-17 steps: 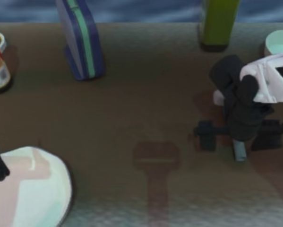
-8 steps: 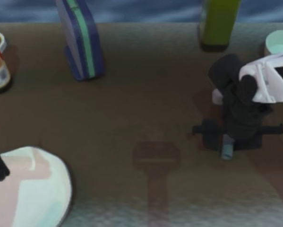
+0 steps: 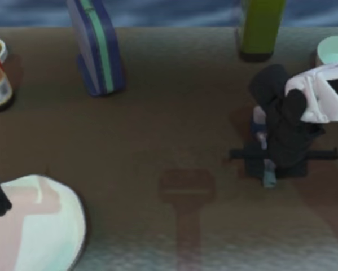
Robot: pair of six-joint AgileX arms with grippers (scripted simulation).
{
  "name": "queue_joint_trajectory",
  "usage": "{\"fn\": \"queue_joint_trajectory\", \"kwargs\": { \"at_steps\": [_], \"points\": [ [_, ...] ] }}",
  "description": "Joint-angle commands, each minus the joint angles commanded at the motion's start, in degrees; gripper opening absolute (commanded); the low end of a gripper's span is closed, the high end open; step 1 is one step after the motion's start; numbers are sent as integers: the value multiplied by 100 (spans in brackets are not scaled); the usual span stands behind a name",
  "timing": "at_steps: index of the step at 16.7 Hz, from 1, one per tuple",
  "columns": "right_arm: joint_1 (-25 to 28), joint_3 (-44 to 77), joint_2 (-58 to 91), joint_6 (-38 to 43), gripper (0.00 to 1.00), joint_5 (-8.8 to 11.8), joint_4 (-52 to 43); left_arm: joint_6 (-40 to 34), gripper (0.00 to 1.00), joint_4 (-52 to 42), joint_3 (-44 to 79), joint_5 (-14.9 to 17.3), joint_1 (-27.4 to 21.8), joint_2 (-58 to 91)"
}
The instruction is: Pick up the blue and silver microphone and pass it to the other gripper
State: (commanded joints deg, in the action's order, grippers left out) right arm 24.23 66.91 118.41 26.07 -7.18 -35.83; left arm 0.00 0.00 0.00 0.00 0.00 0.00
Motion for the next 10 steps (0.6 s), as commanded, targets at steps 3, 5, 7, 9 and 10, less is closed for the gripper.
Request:
{"fn": "queue_joint_trajectory", "kwargs": {
  "at_steps": [3, 5, 7, 9, 10],
  "points": [
    [72, 132, -244, 170, 0, 276, -55, 0, 100, 0, 0, 0, 0, 0],
    [81, 99, -284, 107, 0, 328, 131, 0, 100, 0, 0, 0, 0, 0],
    [91, 15, -372, -29, 0, 450, 556, 0, 100, 0, 0, 0, 0, 0],
    [95, -126, -495, -216, 0, 624, 1180, 0, 100, 0, 0, 0, 0, 0],
    [95, -219, -565, -327, 0, 728, 1555, 0, 100, 0, 0, 0, 0, 0]
  ]
}}
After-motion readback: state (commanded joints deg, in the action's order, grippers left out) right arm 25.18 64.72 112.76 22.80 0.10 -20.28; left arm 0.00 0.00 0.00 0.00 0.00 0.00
